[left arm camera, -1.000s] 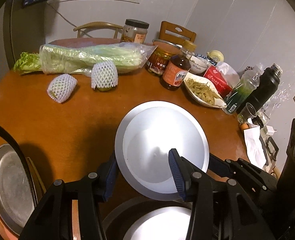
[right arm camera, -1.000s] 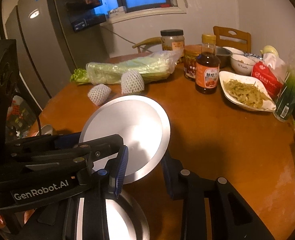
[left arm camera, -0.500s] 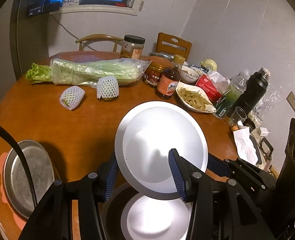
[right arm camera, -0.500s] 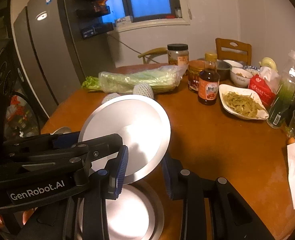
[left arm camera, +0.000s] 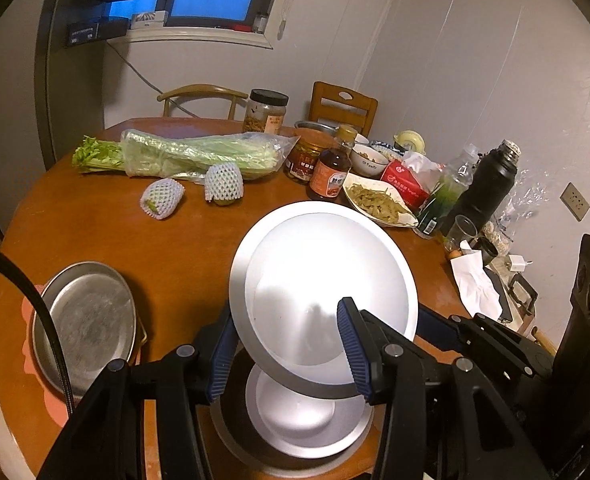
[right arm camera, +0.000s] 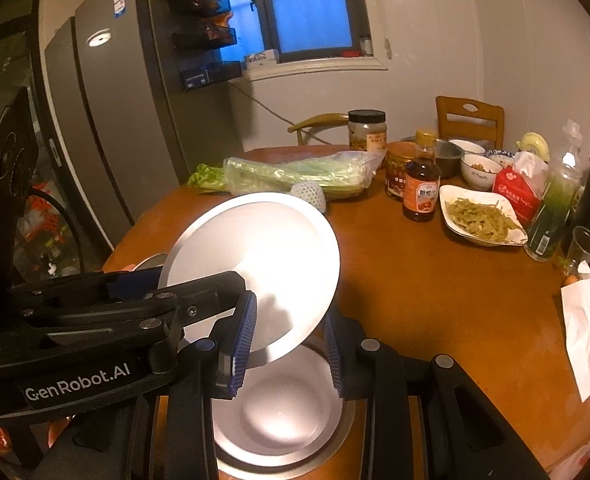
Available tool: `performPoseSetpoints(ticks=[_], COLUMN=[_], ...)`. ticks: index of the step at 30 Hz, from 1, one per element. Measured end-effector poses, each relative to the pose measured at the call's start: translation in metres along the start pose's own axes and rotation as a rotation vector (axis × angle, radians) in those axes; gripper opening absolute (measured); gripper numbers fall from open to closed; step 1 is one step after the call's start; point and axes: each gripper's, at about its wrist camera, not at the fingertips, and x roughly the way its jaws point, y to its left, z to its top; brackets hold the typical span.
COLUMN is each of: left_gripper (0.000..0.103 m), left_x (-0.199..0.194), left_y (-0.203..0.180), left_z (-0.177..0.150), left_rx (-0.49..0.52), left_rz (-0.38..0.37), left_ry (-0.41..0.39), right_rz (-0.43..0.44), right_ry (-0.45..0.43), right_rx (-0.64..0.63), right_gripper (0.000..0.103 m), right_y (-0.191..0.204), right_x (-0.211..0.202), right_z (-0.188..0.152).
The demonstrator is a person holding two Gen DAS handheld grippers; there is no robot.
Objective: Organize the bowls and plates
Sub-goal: 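Lift the white plate off the noodle cup and carry it over the bowl, then lower the white plate onto the plate inside the steel bowl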
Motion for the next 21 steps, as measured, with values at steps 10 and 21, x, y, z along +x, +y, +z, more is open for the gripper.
performPoseSetpoints(ticks=[10,21], left_gripper=[0.048,0.048], left_x=[-0.020,-0.019], left_y=[-0.002,-0.006], left_z=[-0.011,-0.028], left_rx=[0.002,0.004], left_rz=[-0.005,-0.007], left_ry=[-0.016,0.005], right_rz=[0.008,0.014], right_ry=[-0.015,-0.007], right_rx=[-0.013,-0.002], right_gripper=[0.034,0.034], right_y=[0.010,0.007], right_x=[-0.016,-0.022], right_z=[-0.006,-0.021])
